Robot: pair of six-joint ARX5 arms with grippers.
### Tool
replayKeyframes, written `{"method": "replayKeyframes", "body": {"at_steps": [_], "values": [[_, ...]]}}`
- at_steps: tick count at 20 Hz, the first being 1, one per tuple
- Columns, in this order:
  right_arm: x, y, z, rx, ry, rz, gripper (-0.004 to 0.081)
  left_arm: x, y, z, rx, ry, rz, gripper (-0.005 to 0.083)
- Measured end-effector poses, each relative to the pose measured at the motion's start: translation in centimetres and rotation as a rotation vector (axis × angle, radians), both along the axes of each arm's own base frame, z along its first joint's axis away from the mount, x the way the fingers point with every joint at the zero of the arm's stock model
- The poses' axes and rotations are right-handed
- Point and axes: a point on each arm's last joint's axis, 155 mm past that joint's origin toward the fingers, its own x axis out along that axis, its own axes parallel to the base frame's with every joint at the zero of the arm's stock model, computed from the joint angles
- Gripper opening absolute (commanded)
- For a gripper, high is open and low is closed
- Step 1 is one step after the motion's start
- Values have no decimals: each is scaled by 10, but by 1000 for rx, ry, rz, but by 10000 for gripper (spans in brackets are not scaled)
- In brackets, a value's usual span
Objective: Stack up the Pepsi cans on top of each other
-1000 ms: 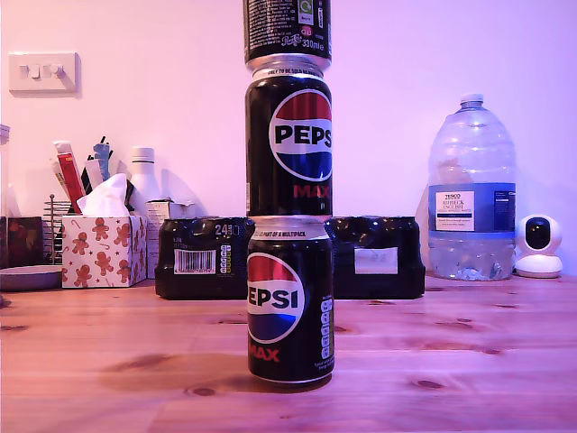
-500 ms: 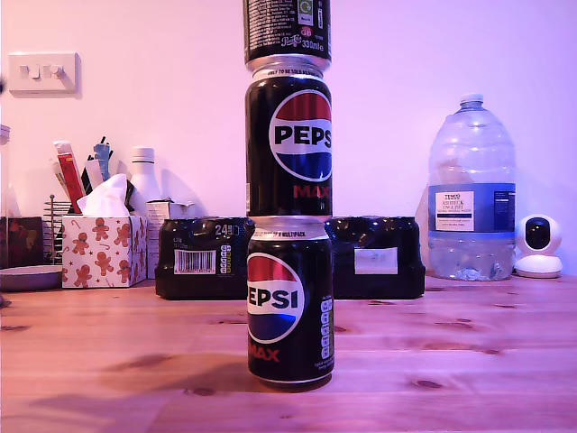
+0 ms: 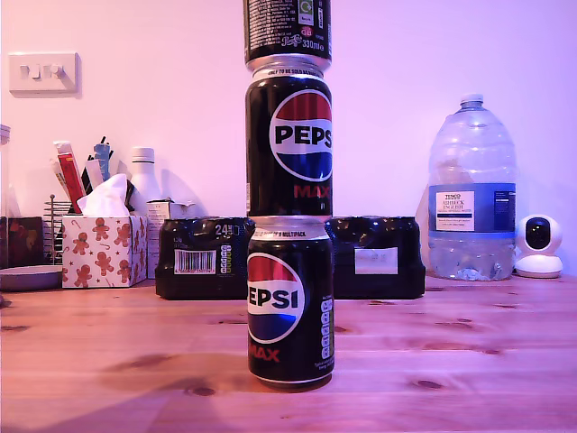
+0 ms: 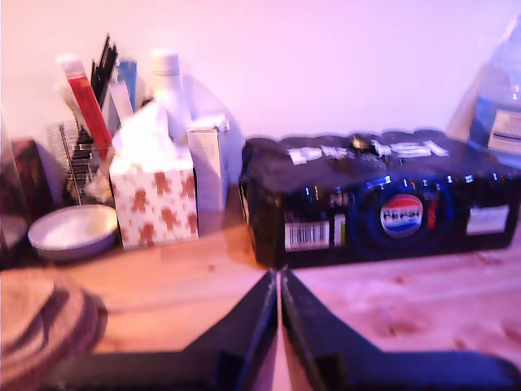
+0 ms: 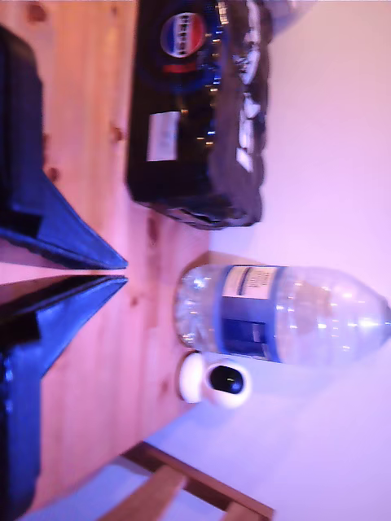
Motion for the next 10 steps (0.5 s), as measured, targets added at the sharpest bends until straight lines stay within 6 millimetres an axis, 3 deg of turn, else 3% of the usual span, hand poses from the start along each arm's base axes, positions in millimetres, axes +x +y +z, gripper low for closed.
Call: {"method": "replayKeyframes", "body": {"at_steps": [5,8,10], "values": [[-6,0,-32,6,128,0,-13,-13,2,-14,-10,30,1,-18],[-12,0,-55,10,224,0,-13,-19,2,-41,0,105,2,-18],[-18,1,-69,12,285,0,-13,-19,2,-45,0,116,2,-18]]}}
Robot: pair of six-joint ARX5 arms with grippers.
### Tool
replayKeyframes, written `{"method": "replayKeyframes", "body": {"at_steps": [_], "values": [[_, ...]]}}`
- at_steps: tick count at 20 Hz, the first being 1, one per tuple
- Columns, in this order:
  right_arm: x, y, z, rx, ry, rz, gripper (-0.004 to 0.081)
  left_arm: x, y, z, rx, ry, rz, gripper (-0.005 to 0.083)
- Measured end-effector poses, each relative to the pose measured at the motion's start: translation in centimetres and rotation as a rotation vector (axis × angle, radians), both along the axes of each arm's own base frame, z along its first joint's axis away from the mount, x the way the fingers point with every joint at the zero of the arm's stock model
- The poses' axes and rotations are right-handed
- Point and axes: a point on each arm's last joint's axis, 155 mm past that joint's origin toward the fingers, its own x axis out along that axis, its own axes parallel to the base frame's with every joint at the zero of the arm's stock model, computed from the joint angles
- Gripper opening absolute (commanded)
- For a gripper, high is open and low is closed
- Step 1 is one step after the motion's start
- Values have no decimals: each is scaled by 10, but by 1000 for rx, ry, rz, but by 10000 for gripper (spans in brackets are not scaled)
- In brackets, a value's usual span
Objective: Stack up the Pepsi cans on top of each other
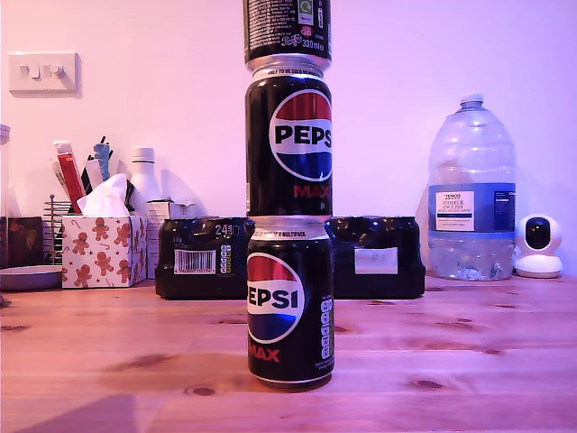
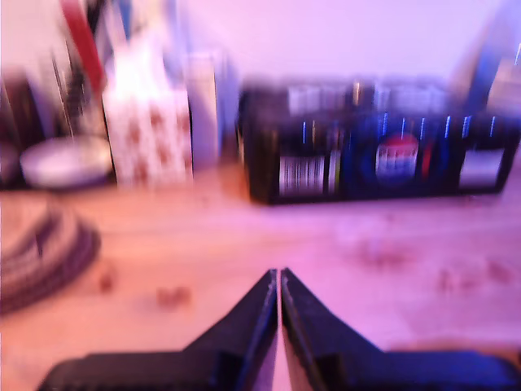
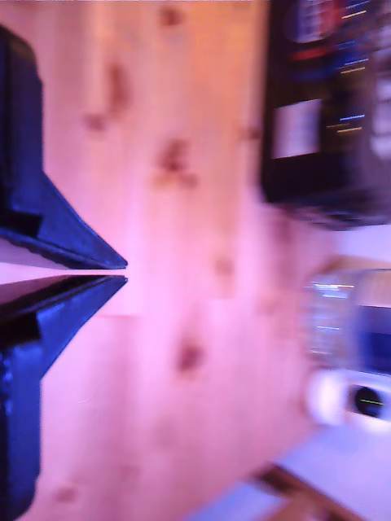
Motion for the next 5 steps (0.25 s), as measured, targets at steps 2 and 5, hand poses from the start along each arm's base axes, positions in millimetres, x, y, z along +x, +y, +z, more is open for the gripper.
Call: {"method": "replayKeyframes", "body": {"at_steps": [2,5], "values": [[-5,0,-12,2,51,0,-13,0,0,0,-22,6,5,-18],[-13,1,-27,5,118,0,-13,-1,0,-6,-21,30,5,-18]]}}
